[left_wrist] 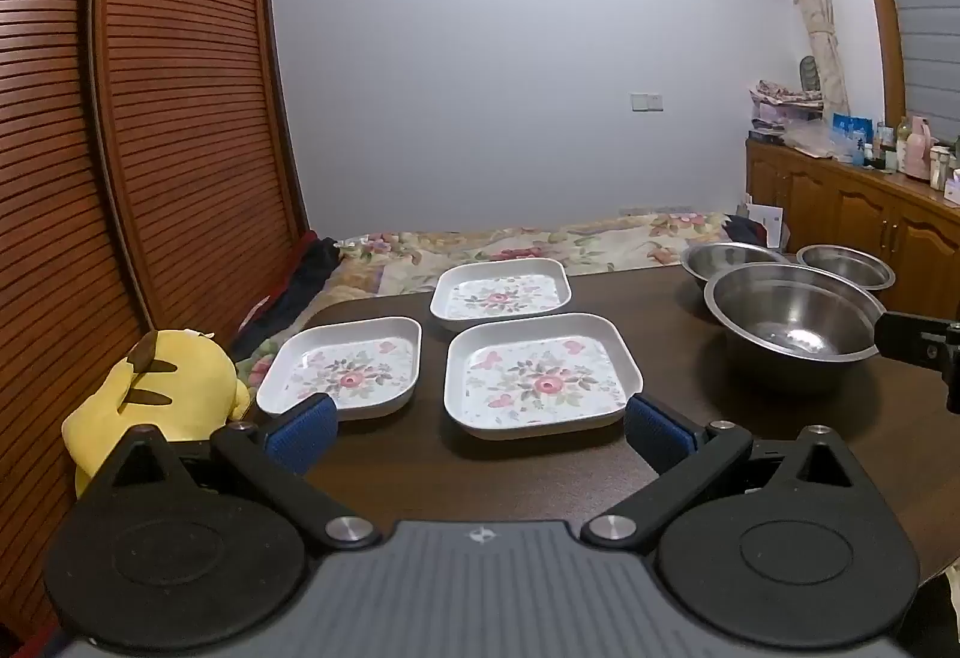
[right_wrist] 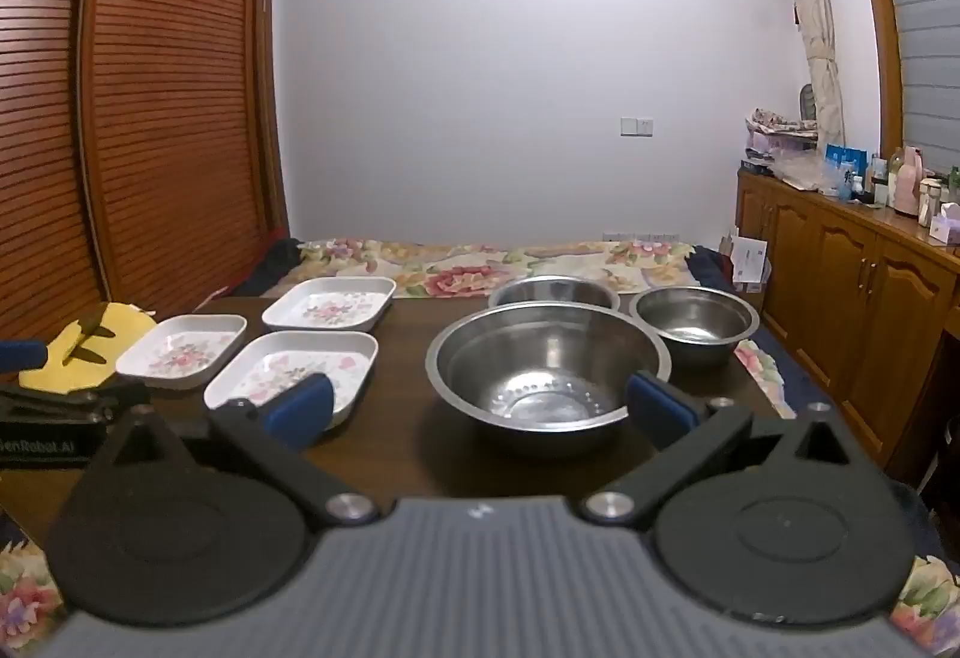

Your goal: Organize plates and bowls

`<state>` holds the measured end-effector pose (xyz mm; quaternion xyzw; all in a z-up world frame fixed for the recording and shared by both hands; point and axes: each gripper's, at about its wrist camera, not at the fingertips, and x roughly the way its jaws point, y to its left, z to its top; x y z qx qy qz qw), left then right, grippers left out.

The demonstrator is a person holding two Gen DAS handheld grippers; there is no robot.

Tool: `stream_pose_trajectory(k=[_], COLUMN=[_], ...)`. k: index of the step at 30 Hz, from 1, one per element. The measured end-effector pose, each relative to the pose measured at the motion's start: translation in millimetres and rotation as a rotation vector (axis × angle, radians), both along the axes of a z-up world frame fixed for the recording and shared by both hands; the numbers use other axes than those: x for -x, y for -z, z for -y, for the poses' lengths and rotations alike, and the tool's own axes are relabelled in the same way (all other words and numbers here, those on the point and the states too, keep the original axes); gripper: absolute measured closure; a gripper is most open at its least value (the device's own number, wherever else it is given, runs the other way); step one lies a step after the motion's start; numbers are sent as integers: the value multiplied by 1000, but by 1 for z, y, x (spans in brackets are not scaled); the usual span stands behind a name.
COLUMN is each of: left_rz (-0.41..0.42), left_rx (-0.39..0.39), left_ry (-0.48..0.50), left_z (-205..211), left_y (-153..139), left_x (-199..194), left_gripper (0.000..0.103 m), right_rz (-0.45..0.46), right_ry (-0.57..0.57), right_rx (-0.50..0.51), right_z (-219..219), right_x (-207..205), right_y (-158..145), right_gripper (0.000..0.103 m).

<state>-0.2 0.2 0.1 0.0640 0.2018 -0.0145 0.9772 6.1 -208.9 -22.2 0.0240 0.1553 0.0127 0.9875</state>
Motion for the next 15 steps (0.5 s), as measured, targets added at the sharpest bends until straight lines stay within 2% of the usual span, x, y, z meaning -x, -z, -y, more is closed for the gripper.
stream_pose_trajectory(k=[15], left_rz=[6], left_rx=[-6], left_ry=[2], left_z=[-2], left_y=[-3], left_x=[-1], left_gripper=[0], right_rz=[-5], right_ry=[8], right_rx=[-5], right_z=[5], right_x=[1], right_y=[0], right_gripper=[0])
